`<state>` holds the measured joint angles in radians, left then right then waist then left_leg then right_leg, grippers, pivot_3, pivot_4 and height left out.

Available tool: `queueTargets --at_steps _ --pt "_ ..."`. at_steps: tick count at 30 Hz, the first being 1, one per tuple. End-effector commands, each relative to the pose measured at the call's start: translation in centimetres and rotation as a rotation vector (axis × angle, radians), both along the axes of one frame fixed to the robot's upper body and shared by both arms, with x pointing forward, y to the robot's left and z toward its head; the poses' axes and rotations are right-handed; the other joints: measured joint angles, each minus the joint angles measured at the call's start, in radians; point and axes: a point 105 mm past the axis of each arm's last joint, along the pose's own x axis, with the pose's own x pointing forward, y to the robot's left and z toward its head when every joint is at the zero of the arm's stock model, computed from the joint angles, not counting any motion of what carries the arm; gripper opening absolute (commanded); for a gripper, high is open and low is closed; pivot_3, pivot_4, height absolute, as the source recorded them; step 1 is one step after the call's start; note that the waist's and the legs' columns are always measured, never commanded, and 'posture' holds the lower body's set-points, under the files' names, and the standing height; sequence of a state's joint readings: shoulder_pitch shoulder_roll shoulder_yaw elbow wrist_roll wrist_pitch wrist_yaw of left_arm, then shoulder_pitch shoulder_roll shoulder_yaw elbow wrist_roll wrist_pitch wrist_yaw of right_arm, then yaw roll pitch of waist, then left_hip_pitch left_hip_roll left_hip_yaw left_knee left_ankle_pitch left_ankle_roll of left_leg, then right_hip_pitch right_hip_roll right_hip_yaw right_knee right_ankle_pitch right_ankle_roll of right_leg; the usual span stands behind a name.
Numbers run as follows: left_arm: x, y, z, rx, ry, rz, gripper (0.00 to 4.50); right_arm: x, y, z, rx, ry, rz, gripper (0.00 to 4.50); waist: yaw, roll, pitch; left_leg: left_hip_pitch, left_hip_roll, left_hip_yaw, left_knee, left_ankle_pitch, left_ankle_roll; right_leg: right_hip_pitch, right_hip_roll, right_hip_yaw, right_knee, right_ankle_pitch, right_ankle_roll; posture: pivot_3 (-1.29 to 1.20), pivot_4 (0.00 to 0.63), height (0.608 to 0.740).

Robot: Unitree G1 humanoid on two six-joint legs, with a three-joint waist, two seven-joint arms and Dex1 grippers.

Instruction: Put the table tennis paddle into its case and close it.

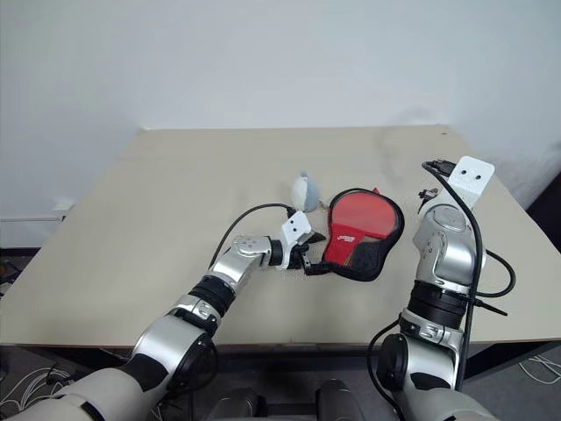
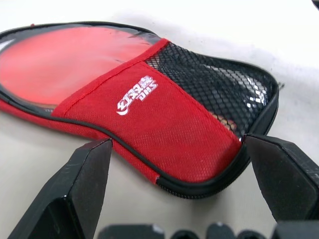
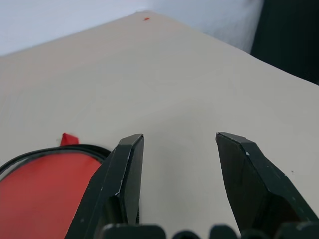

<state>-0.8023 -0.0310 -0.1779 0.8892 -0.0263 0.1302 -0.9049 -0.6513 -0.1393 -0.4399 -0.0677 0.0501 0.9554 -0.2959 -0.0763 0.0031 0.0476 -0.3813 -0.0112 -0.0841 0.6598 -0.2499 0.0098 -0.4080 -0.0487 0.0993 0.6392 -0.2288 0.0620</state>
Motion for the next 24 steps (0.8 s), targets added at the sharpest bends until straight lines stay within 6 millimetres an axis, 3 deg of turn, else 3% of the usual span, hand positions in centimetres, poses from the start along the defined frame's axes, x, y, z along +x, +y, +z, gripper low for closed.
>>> queueTargets --at_steps 1,7,16,24 --pt "1.4 0.4 3.1 -0.133 0.091 0.074 4.50 0.2 0.7 1.0 -0.007 -0.045 0.036 2.48 0.000 0.000 0.000 0.000 0.000 0.000 0.000 0.000 0.000 0.000 0.000 0.000 0.000 0.000 0.000 0.00 0.000 0.740" --pt "2.2 1.5 3.8 -0.272 0.374 0.208 4.50 0.3 1.6 0.1 0.008 -0.031 0.061 2.48 0.000 0.000 0.000 0.000 0.000 0.000 0.000 0.000 0.000 0.000 0.000 0.000 0.000 0.000 0.000 0.00 0.000 0.740" --pt "1.2 1.8 3.6 -0.344 0.728 0.270 4.50 0.3 2.3 -0.4 -0.033 -0.009 0.117 2.48 -0.001 0.000 0.000 0.000 0.000 -0.001 0.000 0.000 0.000 0.000 0.000 0.000 0.000 0.000 0.000 0.00 0.000 0.740" --pt "0.6 1.5 2.9 -0.351 0.888 0.313 4.50 0.3 2.4 -0.6 -0.033 -0.012 0.116 2.48 -0.001 0.000 0.000 0.001 0.000 -0.001 0.000 0.000 0.000 0.000 0.000 -0.001 0.000 0.000 0.000 0.00 0.000 0.740"
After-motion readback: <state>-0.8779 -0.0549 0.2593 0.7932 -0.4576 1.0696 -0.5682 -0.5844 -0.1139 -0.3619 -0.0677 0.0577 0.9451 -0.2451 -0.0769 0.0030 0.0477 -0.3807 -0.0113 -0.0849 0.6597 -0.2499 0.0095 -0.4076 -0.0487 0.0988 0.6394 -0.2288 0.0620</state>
